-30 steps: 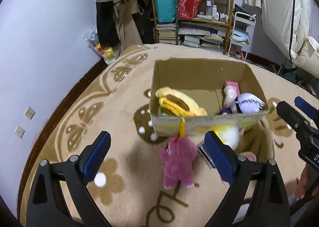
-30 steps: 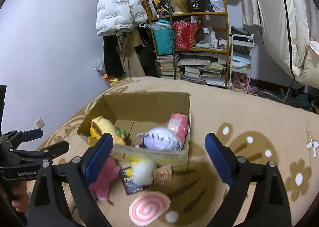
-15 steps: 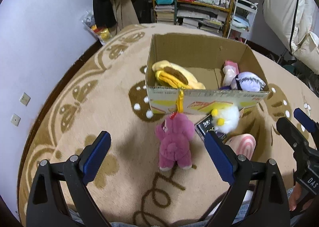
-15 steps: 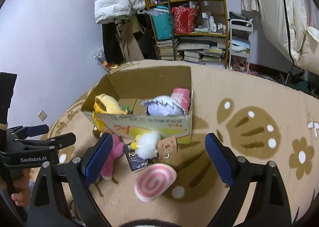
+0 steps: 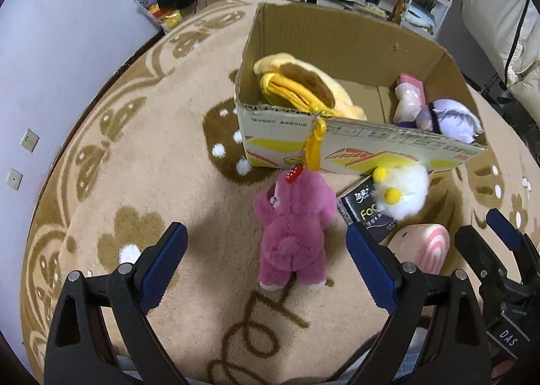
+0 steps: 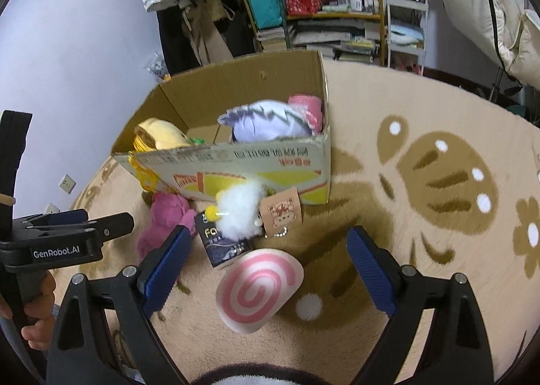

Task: Organize soft objects
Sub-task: 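Withdraw both grippers from the box toward the remaining items, then grasp the pink bear plush with the left gripper while the right grasps the swirl cushion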

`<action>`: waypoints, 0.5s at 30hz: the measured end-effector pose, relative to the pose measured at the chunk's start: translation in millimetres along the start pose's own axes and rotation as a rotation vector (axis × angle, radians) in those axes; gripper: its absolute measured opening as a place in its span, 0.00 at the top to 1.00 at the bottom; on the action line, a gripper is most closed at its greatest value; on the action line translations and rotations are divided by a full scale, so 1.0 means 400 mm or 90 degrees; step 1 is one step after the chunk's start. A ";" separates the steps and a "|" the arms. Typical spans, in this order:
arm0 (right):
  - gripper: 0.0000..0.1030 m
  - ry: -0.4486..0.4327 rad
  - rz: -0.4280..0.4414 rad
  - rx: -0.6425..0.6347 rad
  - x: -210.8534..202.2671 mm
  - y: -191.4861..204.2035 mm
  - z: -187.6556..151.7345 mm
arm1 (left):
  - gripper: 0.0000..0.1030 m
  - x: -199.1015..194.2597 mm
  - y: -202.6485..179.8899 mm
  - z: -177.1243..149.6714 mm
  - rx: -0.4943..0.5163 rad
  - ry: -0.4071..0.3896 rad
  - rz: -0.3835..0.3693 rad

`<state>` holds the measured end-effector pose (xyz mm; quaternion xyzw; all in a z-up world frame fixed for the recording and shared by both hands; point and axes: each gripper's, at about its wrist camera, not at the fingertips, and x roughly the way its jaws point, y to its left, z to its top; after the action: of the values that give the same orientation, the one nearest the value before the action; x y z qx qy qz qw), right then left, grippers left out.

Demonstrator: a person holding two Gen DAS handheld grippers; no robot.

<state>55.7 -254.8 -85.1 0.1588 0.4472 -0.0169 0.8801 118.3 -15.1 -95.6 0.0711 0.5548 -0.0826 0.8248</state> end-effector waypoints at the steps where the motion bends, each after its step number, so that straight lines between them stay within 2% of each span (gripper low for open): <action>1: 0.05 0.005 0.000 0.001 0.008 0.001 -0.001 | 0.09 0.011 -0.002 0.002 -0.001 0.006 0.002; 15: 0.05 0.083 0.006 0.020 0.102 -0.004 -0.027 | 0.09 0.124 -0.028 0.009 0.021 0.074 0.021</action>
<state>71.5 -248.5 -124.0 0.1757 0.5027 -0.0096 0.8464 137.4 -29.5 -140.6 0.0986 0.5988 -0.0739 0.7913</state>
